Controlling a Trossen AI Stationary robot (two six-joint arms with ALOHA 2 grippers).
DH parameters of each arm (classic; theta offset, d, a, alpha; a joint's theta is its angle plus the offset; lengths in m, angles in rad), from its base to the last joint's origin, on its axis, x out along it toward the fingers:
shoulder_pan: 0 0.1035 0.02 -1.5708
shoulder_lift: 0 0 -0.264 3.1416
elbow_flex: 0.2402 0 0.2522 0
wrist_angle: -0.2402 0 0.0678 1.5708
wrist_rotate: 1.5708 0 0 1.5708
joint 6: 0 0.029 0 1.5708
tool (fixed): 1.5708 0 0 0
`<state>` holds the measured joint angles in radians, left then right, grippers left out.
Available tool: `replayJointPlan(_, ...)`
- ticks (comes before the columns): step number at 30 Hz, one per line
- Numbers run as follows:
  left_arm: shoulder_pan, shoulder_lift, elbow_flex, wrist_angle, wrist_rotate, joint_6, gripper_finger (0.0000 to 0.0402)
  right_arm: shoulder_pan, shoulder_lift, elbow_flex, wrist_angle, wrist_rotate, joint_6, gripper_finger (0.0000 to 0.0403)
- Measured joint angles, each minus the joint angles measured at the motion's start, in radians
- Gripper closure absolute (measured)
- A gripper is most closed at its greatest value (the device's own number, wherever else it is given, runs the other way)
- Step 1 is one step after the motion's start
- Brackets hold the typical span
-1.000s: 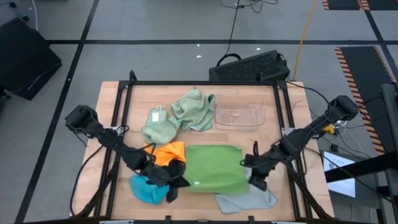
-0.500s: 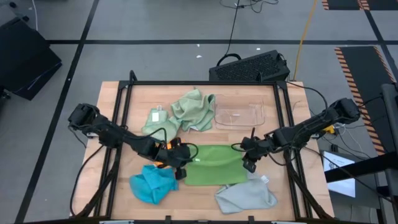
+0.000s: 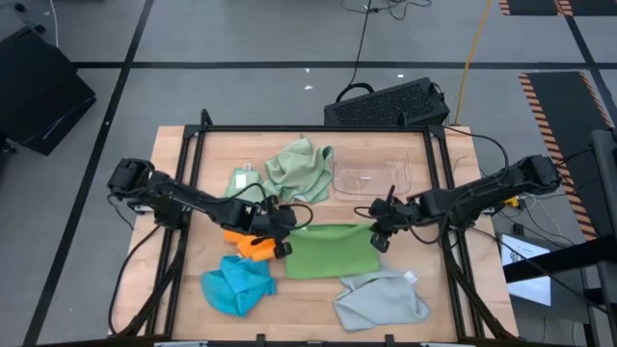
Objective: Fold microfiber towels
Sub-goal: Fold the green microfiber cloth
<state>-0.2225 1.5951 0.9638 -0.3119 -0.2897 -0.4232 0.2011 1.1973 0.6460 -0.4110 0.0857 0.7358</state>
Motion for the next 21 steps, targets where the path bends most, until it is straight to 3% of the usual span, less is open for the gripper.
replayJointPlan(7, 0.032, 0.0, 0.0, -0.002, 0.0, 0.0, 0.0361, -0.019, 0.0, 0.0, -0.006, -0.011, 0.003, 0.0364)
replayJointPlan(12, 0.039, 0.0, 0.0, -0.002, 0.0, -0.017, 0.0323, -0.019, -0.008, 0.0, -0.013, -0.013, 0.061, 0.0336)
replayJointPlan(17, 0.038, -0.026, 0.0, 0.004, 0.098, -0.193, 0.0286, -0.016, -0.057, 0.001, -0.031, -0.081, 0.136, 0.032)
replayJointPlan(21, 0.003, -0.061, 0.001, 0.041, 0.202, -0.38, 0.0281, 0.008, -0.119, 0.001, -0.03, -0.139, 0.212, 0.0319)
